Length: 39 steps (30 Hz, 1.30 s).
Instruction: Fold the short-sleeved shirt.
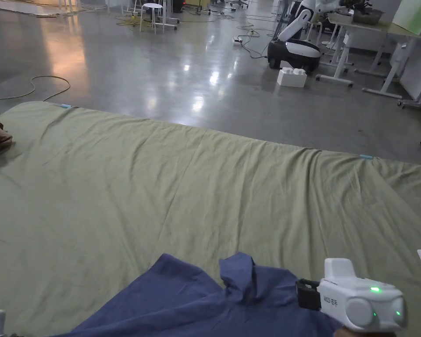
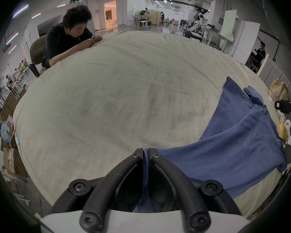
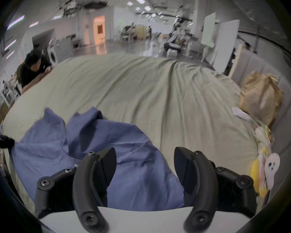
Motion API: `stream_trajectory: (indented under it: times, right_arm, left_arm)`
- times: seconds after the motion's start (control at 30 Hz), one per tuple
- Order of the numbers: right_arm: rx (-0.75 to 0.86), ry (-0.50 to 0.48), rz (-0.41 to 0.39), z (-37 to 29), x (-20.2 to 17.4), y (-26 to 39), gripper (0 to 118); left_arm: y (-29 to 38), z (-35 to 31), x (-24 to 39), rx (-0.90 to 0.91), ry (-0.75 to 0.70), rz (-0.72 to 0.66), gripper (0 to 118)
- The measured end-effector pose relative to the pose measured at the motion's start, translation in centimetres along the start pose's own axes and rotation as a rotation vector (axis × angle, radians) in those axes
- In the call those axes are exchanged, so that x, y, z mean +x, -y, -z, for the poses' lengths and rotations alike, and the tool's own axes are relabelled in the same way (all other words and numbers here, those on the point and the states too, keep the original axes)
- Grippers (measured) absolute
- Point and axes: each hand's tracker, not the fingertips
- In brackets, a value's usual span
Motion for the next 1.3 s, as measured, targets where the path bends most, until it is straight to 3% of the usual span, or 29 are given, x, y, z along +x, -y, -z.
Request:
stream_trajectory:
  times: [0.1, 0.2, 0.27, 0.33, 0.4, 0.5, 0.63, 0.93, 1.07, 1.3]
  right_arm:
    - [-0.081, -0.03, -0.046, 2.8, -0.4, -0.5, 79]
    - [-0.135, -0.068, 0.023, 5.2, -0.6, -0.7, 79]
    - [-0.164, -0.008, -0.012, 6.3, -1.3, -0.9, 77]
    - [-0.179, -0.003, -0.062, 7.3, -2.1, -0.8, 51]
    - [-0.187, -0.104, -0.039, 7.6, -2.6, -0.6, 23]
    - [-0.18, -0.079, 0.0, 7.5, -2.6, -0.7, 6]
    - [-0.139, -0.09, 0.011, 6.5, -2.0, -0.4, 4]
    - [0.138, -0.008, 0.013, -1.7, -1.0, -2.2, 4]
    - [0.24, 0.001, 0.105, -6.5, 1.1, -4.1, 4]
    - [0.404, 0.093, 0.094, -14.8, 5.0, -8.1, 4]
  left_arm:
    - [0.2, -0.3, 0.4, 0.012, -0.005, -0.015, 6]
    - [0.4, -0.6, 1.1, 0.019, -0.018, 0.007, 6]
    - [0.3, -0.6, 1.0, 0.023, -0.028, 0.031, 6]
    - [0.3, -0.7, 1.2, 0.023, -0.029, 0.031, 6]
    - [-0.1, 0.2, -0.1, 0.032, -0.022, 0.018, 6]
    - [-0.2, 0.2, -0.3, 0.039, -0.023, 0.014, 6]
    - [-0.3, -0.2, -0.4, 0.07, -0.018, 0.004, 6]
    - [-3.5, -4.0, 0.6, 0.213, 0.052, 0.002, 6]
    - [-6.5, -6.4, 2.0, 0.299, 0.07, 0.029, 6]
    - [-13.5, -12.3, 5.5, 0.451, 0.113, 0.063, 6]
